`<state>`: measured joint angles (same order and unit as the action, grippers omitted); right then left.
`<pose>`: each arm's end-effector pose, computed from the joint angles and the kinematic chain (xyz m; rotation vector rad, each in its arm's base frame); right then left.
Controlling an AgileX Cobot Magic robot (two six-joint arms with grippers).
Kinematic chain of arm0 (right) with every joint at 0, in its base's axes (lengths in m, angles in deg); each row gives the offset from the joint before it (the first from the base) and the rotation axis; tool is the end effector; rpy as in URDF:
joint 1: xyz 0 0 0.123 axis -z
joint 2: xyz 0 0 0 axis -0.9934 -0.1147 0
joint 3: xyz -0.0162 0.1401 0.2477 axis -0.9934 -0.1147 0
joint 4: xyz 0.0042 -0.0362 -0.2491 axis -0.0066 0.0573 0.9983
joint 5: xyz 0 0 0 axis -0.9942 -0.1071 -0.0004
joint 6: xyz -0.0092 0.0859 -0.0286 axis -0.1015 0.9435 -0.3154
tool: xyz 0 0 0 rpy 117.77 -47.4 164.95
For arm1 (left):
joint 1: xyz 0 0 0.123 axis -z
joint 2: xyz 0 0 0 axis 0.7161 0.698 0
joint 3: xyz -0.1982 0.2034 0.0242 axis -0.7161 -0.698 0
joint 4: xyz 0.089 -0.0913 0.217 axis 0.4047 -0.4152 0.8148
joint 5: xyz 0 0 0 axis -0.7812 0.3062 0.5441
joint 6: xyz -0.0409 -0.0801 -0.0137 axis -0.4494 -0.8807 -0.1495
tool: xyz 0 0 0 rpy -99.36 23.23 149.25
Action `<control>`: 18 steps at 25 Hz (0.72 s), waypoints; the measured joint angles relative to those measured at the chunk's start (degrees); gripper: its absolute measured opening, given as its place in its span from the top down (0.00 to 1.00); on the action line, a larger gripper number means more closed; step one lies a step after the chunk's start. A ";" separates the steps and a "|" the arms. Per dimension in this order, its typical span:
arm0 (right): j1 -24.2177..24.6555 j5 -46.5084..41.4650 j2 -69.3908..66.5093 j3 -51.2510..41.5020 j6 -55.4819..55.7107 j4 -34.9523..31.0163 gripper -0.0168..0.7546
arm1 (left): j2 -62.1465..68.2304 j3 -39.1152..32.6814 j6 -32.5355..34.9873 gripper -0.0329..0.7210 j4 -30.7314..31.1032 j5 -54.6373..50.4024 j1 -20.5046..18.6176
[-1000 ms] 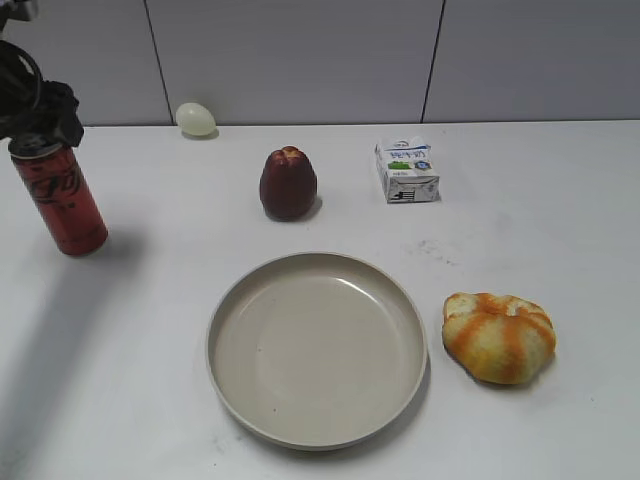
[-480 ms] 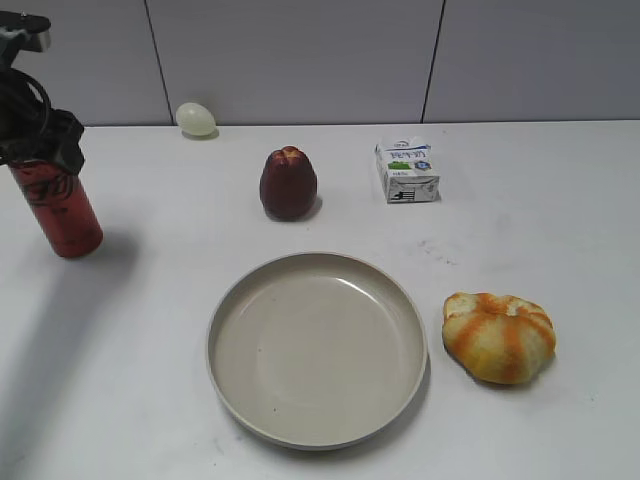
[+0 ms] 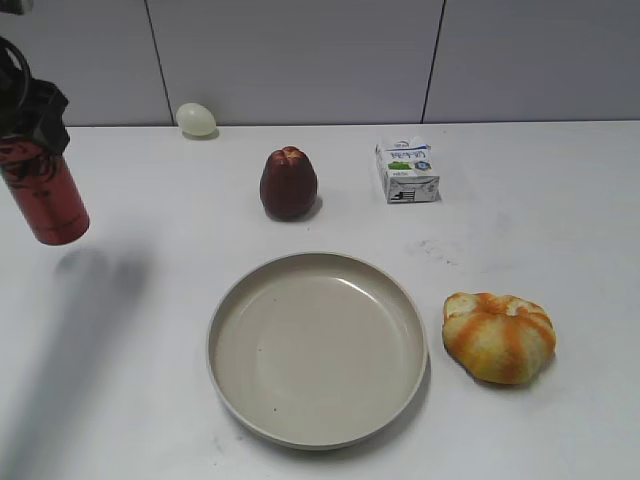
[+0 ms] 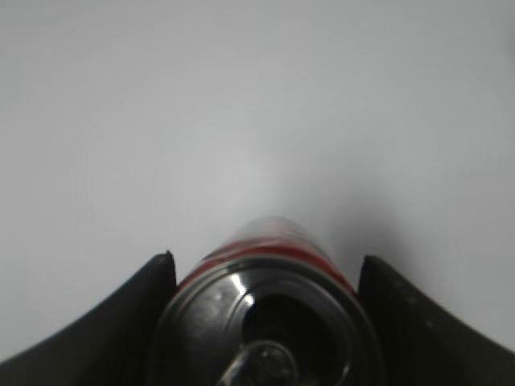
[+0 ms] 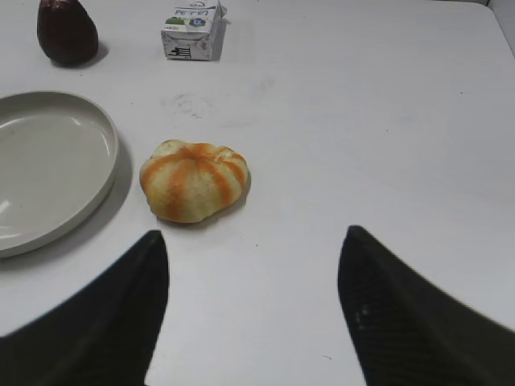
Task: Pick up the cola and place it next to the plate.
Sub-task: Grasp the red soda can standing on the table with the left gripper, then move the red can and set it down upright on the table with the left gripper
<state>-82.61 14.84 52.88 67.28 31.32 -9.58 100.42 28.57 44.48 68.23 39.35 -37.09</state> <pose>-0.0047 0.0138 0.2768 -0.1298 2.0207 0.1143 0.3560 -0.0559 0.2623 0.4498 2.6561 -0.0178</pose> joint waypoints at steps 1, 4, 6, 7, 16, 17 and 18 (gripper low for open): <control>0.00 0.00 0.00 0.00 0.00 0.00 0.29 | -1.33 0.00 -1.21 0.27 0.78 -0.62 1.22; 0.00 0.00 0.00 0.00 0.00 0.00 0.29 | -4.68 -0.33 -5.52 0.27 3.55 -2.15 5.58; 0.00 0.00 0.00 0.00 0.00 0.00 0.29 | -6.77 -1.43 -7.96 0.27 5.10 -2.75 9.08; 0.00 0.00 0.00 0.00 0.00 0.00 0.29 | -8.02 -2.57 -9.31 0.27 5.48 -2.98 10.50; 0.00 0.00 0.00 0.00 0.00 0.00 0.29 | -17.60 -18.65 -18.87 0.27 6.07 2.30 23.31; 0.00 0.00 0.00 0.00 0.00 0.00 0.29 | -17.97 -20.15 -19.16 0.27 6.07 4.04 24.54; 0.00 0.00 0.00 0.00 0.00 0.00 0.29 | -18.04 -21.51 -19.42 0.27 6.09 5.79 25.41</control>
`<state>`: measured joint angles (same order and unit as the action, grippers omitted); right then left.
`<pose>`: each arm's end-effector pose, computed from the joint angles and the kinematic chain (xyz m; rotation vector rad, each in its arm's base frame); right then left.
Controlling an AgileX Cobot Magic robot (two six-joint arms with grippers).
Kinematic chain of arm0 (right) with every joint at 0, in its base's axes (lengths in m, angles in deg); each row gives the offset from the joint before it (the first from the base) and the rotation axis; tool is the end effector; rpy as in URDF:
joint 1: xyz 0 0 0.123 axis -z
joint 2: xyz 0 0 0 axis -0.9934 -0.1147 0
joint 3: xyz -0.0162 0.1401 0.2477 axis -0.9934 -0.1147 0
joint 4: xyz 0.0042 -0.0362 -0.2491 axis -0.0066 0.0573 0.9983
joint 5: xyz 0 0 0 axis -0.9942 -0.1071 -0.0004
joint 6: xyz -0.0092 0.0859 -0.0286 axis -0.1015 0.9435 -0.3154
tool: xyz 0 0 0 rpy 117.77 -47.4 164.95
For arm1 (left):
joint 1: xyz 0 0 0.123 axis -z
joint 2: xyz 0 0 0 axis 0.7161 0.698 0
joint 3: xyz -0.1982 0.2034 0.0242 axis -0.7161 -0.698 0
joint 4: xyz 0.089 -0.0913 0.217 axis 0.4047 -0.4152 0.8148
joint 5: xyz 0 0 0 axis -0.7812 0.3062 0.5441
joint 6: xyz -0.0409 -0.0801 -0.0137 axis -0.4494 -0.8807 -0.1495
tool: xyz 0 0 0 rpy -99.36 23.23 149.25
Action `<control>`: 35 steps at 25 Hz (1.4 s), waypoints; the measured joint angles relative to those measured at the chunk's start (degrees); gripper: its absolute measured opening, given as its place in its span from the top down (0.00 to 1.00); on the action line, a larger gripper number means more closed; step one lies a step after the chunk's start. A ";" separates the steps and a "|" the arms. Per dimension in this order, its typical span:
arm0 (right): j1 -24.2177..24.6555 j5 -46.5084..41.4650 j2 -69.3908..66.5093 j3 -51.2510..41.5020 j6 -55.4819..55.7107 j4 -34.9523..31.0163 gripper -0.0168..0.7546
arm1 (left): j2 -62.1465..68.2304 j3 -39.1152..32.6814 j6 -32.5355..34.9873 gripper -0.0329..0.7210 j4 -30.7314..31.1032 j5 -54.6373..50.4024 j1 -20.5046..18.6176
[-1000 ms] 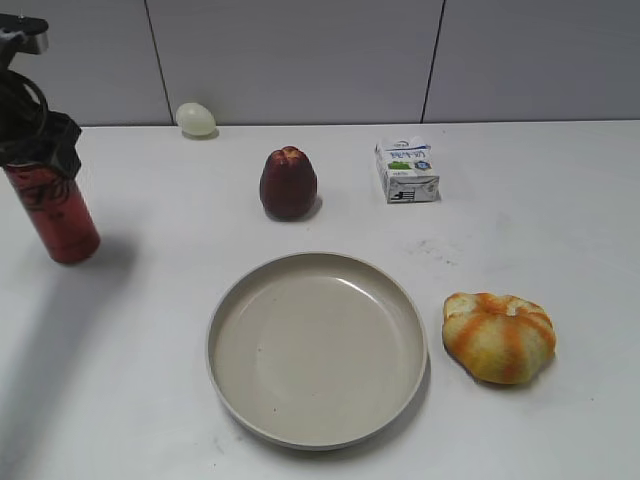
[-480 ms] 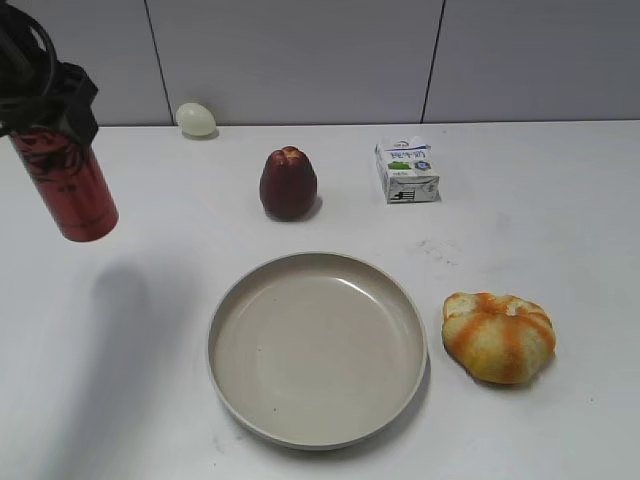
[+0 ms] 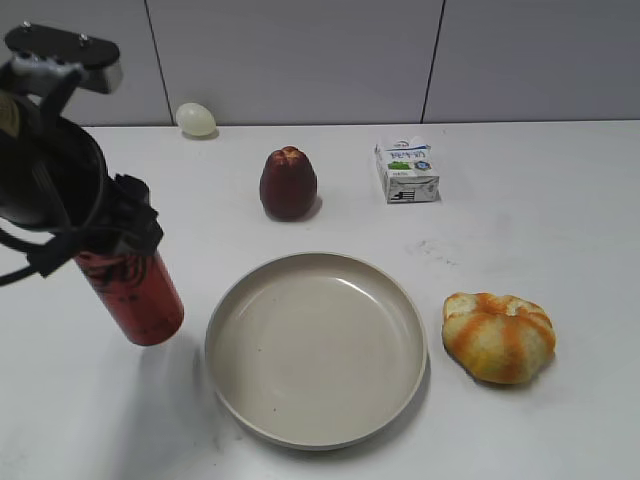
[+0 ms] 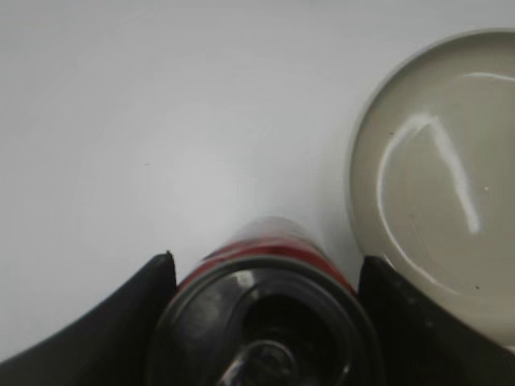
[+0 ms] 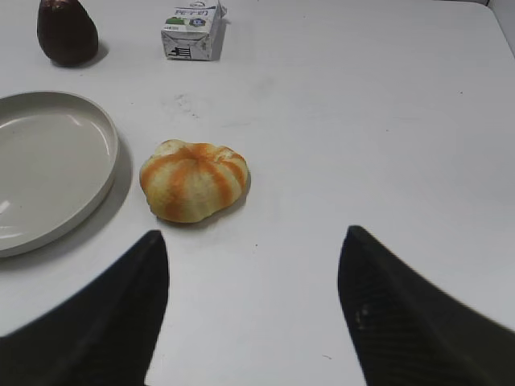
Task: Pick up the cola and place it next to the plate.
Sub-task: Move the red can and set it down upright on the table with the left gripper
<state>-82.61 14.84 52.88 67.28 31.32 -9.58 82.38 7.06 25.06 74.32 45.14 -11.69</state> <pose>-0.0047 0.0138 0.2768 -0.1298 2.0207 0.1143 0.2274 -0.1478 0.2591 0.6582 2.5761 -0.1542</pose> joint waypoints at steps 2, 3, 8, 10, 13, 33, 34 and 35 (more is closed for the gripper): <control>0.00 0.00 0.00 0.00 0.00 0.00 0.29 | 0.06 -2.39 -0.25 0.27 0.00 2.92 1.60; 0.00 0.00 0.00 0.00 0.00 0.00 0.29 | 0.11 -3.50 -0.30 0.27 -0.06 4.32 1.98; 0.00 0.00 0.00 0.00 0.00 0.00 0.29 | 0.69 -6.14 -0.48 0.27 -0.17 6.58 2.60; 0.00 0.00 0.00 0.00 0.00 0.00 0.29 | 1.46 -6.19 -0.48 0.27 -0.17 6.73 2.60; 0.00 0.00 0.00 0.00 0.00 0.00 0.29 | 2.60 -6.19 -0.48 0.27 -0.17 7.07 2.60; 0.00 0.00 0.00 0.00 0.00 0.00 0.29 | -8.63 2.23 1.77 0.13 1.04 1.20 -2.44; 0.00 0.00 0.00 0.00 0.00 0.00 0.29 | -9.09 3.22 3.04 0.14 0.99 0.09 -4.40; 0.00 0.00 0.00 0.00 0.00 0.00 0.29 | -9.32 4.24 4.87 0.14 0.88 -1.21 -6.33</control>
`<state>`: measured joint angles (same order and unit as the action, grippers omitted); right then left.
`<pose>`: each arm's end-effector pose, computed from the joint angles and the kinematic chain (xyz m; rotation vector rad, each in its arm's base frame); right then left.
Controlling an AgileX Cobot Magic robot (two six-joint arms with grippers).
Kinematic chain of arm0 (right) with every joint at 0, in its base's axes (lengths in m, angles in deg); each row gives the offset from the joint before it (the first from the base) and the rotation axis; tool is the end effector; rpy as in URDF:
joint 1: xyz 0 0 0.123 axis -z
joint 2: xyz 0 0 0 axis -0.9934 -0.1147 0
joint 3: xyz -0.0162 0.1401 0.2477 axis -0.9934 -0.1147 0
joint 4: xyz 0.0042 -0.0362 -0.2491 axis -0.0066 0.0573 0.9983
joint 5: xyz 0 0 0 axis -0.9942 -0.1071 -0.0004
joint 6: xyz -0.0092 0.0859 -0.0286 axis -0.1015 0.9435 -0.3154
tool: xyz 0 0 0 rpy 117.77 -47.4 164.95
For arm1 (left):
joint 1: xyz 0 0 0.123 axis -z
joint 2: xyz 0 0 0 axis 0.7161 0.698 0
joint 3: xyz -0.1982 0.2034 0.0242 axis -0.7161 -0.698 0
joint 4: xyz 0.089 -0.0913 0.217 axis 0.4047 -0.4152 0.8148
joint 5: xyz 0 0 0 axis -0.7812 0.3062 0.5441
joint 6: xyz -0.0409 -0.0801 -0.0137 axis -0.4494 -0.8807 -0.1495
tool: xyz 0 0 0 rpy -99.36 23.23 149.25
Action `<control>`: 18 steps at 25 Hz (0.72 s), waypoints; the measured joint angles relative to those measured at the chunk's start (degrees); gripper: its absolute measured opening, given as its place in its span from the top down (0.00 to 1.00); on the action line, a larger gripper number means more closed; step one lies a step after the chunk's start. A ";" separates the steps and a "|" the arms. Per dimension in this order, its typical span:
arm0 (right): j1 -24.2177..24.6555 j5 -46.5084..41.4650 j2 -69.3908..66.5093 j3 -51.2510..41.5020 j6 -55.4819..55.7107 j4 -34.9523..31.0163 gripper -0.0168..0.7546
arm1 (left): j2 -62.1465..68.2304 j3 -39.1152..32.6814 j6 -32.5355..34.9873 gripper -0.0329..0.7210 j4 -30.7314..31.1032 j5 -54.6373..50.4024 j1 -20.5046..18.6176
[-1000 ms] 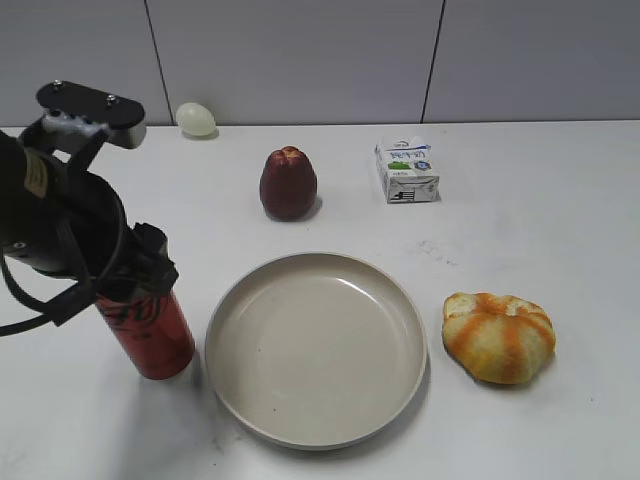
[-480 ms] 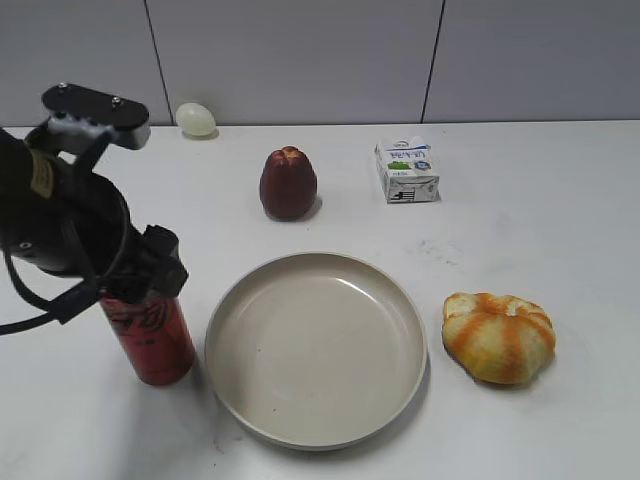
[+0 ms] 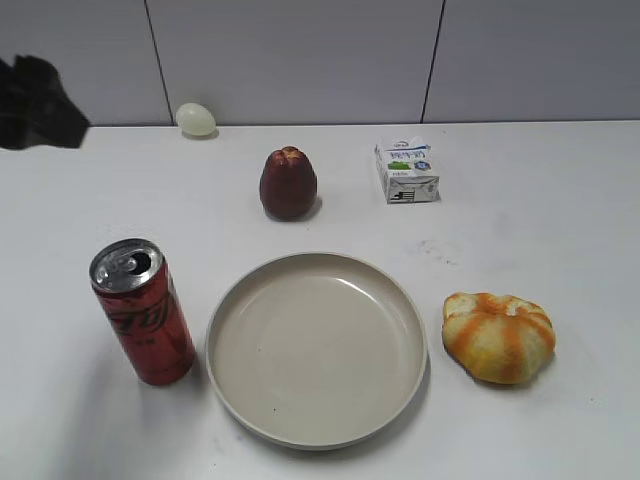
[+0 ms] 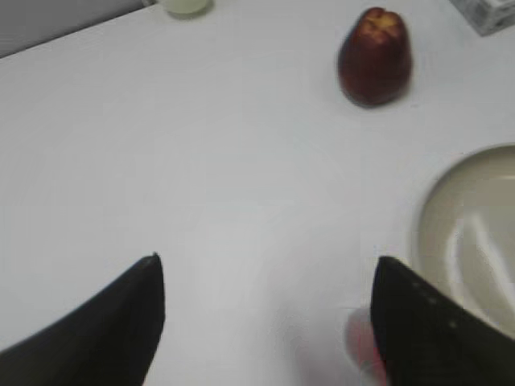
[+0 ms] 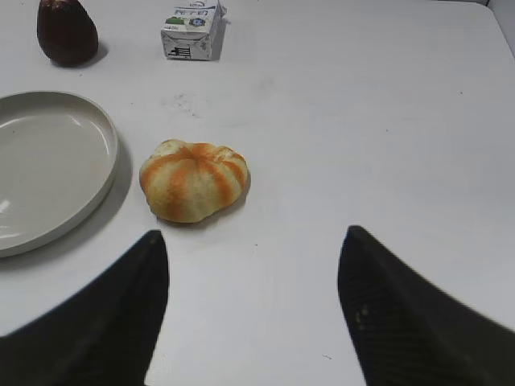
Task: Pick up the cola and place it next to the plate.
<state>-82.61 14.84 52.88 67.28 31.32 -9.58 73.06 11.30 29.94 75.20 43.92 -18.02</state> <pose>-0.0047 0.0138 0.2768 -0.1298 2.0207 0.1143 0.2247 -0.1114 0.3229 0.5734 2.3700 -0.1328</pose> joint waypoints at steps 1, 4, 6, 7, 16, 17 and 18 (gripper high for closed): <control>0.00 0.00 0.00 0.00 0.00 0.00 0.29 | -0.07 0.70 2.03 0.15 -0.22 -1.18 -2.54; 0.00 0.00 0.00 0.00 0.00 0.00 0.29 | -0.07 1.37 7.92 0.17 -2.46 -3.99 -10.38; 0.00 0.00 0.00 0.00 0.00 0.00 0.29 | -0.07 1.83 11.43 0.17 -5.42 -5.66 -15.98; 0.00 0.00 0.00 0.00 0.00 0.00 0.29 | -0.07 2.13 13.21 0.17 -6.94 -6.60 -18.68; 0.00 0.00 0.00 0.00 0.00 0.00 0.29 | -1.05 1.67 16.53 0.17 -12.72 -15.05 -33.40; 0.00 0.00 0.00 0.00 0.00 0.00 0.29 | -1.92 1.08 16.59 0.17 -12.72 -15.24 -33.55; 0.00 0.00 0.00 0.00 0.00 0.00 0.29 | -3.23 0.09 16.59 0.17 -12.85 -15.37 -33.55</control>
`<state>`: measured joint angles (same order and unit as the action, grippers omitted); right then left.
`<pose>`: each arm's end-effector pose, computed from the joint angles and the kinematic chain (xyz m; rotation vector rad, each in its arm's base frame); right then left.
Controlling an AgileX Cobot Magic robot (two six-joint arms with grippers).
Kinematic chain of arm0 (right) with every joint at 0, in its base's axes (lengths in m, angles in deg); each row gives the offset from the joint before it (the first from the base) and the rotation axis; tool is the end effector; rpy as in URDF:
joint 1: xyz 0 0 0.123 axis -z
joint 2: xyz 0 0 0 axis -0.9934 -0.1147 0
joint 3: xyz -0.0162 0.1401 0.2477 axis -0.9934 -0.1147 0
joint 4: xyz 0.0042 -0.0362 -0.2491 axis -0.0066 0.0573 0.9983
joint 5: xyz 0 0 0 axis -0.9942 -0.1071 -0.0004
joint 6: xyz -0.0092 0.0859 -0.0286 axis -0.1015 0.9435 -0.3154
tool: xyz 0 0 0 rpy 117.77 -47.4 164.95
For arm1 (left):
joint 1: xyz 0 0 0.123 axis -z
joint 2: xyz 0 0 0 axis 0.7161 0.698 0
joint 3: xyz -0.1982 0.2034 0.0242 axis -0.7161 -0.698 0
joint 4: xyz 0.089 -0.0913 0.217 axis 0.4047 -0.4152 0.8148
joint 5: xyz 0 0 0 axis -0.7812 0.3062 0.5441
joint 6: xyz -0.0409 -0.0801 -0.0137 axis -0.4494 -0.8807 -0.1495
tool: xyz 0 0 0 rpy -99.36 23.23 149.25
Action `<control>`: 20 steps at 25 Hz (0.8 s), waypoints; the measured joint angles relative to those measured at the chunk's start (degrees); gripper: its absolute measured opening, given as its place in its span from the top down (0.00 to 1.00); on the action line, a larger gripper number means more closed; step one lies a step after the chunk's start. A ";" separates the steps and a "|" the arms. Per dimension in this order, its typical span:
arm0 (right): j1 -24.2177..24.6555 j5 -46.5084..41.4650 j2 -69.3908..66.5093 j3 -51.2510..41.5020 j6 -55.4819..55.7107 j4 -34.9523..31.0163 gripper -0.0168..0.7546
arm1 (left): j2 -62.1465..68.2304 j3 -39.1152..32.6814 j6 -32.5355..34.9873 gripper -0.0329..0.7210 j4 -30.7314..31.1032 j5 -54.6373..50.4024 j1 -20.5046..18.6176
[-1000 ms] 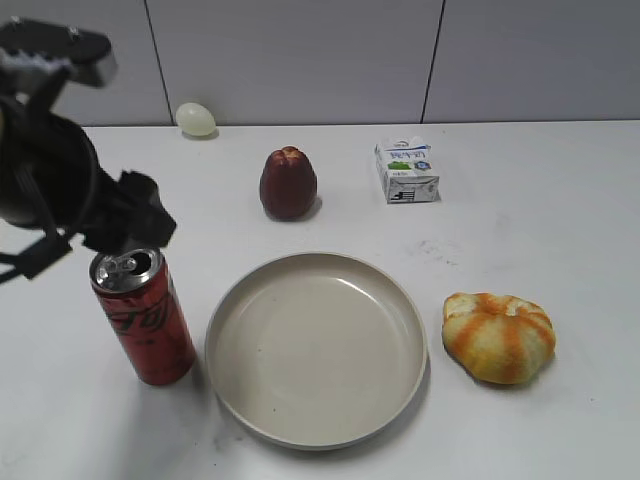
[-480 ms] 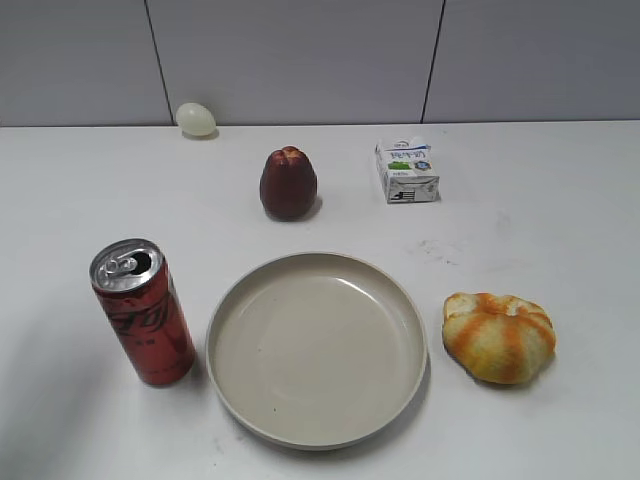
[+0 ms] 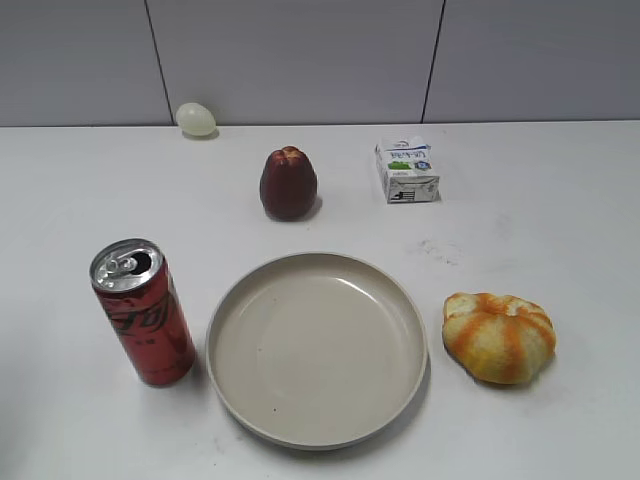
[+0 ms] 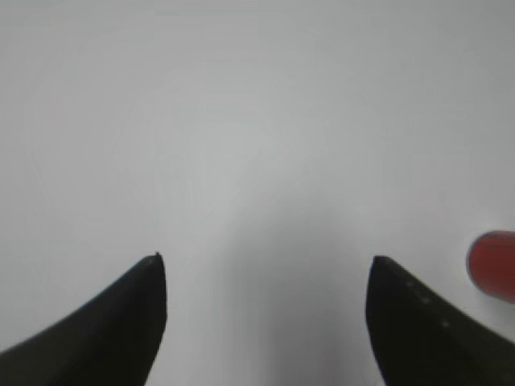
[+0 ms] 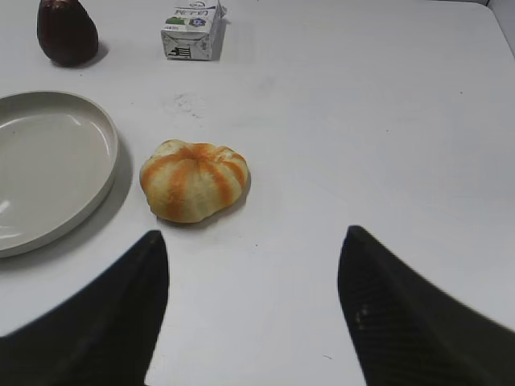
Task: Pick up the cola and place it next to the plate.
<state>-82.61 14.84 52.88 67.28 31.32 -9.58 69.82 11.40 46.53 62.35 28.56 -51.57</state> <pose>-0.0047 0.0138 0.2768 -0.1298 2.0207 0.1143 0.2193 0.0125 0.3234 0.1200 2.6319 -0.0545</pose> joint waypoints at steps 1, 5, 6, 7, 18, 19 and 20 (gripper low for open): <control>0.00 0.00 0.00 0.00 0.00 0.00 0.29 | -1.58 -1.15 0.00 0.17 -0.04 -0.07 0.00; 0.00 0.00 0.00 0.00 0.00 0.00 0.29 | -10.08 -7.48 0.05 0.17 -0.17 -0.32 0.00; 0.00 0.00 0.00 0.00 0.00 0.00 0.29 | -12.22 -9.15 0.05 0.17 -0.17 -0.41 0.00; 0.00 0.00 0.00 0.00 0.00 0.00 0.29 | -14.84 -11.25 0.05 0.17 -0.17 -0.76 0.00; 0.00 0.00 0.00 0.00 0.00 0.00 0.29 | -39.93 -26.86 0.05 0.17 -0.17 -6.02 0.00; 0.00 0.00 0.00 0.00 0.00 0.00 0.29 | -41.86 -26.99 0.11 0.17 -0.17 -5.77 0.00; 0.00 0.00 0.00 0.00 0.00 0.00 0.29 | -43.38 -27.20 0.11 0.17 -0.17 -5.34 0.00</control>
<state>-82.61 14.84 52.88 67.28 31.32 -9.58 26.44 -15.80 46.63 62.17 23.22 -51.57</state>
